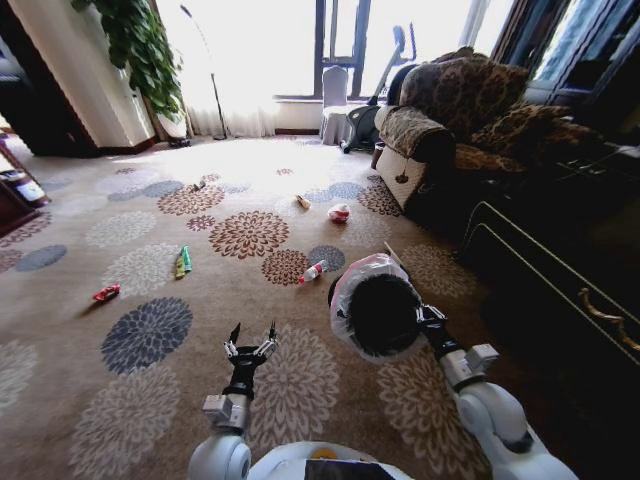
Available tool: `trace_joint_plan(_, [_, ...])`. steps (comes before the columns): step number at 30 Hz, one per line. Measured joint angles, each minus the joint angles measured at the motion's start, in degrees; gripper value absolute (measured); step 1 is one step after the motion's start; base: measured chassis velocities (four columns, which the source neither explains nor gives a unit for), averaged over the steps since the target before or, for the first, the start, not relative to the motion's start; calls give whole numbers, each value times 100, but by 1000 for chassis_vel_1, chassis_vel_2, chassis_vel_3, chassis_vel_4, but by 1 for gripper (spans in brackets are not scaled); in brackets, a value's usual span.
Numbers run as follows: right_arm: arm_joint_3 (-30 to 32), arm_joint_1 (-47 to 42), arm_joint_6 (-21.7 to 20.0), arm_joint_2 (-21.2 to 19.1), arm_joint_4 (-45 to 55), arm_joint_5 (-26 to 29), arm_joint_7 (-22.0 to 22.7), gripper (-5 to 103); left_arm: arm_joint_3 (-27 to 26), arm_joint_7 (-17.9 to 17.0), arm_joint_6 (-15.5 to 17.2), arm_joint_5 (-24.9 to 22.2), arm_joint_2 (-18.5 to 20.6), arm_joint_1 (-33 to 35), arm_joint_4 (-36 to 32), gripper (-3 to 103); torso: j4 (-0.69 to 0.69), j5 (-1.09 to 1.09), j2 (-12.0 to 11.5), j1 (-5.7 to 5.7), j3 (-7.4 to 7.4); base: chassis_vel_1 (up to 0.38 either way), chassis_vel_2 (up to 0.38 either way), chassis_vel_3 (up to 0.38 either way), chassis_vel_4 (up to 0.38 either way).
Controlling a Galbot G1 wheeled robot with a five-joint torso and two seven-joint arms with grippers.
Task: Pick up the trash from the ground and place it into the trash bin.
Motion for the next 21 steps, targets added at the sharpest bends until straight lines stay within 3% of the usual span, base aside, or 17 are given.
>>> trace_joint_plan(7, [-34,4,9,13,1,-9,2,0,14,0,4,1,-17,-15,20,100,0,1,0,1,0,-288,-200,275,190])
trace_joint_plan(13, [-50,-6,175,35,-4,-46,6,0,23,1,7,12,-40,-16,31,96,-1,4,0,2,1,-247,-192,279,214])
trace_joint_plan(21, [-46,-10,229,29,-3,-17,4,0,36,3,8,34,-50,8,31,97,0,-9,0,1,0,-65,-49,35,37])
